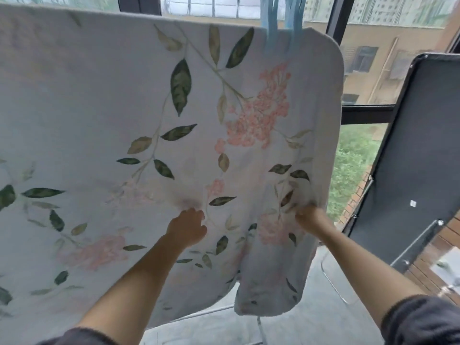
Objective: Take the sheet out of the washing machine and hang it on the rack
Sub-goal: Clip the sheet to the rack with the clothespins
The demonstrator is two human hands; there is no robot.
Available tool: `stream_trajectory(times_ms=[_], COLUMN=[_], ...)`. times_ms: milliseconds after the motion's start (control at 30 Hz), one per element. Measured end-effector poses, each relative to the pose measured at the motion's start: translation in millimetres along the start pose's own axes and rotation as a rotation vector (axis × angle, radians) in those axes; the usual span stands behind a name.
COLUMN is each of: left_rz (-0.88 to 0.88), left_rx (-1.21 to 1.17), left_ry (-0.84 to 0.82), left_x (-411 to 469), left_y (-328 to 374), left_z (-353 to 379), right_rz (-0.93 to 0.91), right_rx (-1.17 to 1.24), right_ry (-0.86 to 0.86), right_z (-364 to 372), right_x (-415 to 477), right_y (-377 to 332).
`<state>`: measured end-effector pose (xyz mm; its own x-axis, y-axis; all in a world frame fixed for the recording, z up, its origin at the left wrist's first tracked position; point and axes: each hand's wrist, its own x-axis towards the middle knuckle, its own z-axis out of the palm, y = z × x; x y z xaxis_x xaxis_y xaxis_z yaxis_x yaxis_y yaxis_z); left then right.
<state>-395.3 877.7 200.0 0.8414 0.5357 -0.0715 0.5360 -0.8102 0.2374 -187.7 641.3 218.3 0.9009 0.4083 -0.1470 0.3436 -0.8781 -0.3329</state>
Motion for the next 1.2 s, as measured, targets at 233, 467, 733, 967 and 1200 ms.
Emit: stream_trajectory(times_ms=[233,467,733,967,1200], left_rz=[0.184,0.102,-0.097,-0.142,-0.149], left_rx=[-0.225,-0.483,-0.467,-0.325,-0.282], left_ry=[-0.113,-0.07,-0.063,0.006,0.031], left_x=[19,36,58,65,81], left_y=[98,186,240,257,275], left_z=[33,59,72,69,72], right_rz=[0.164,0.059,-0.2,0.074,0.151], right_rx=[0.337,0.47,0.511,0.446,0.296], right_ry=[-0.026,-0.2,-0.273,0.275,0.249], right_z=[-7,10,20,-73,-106], right_x=[6,53,120,167,190], right_y=[78,117,139,202,178])
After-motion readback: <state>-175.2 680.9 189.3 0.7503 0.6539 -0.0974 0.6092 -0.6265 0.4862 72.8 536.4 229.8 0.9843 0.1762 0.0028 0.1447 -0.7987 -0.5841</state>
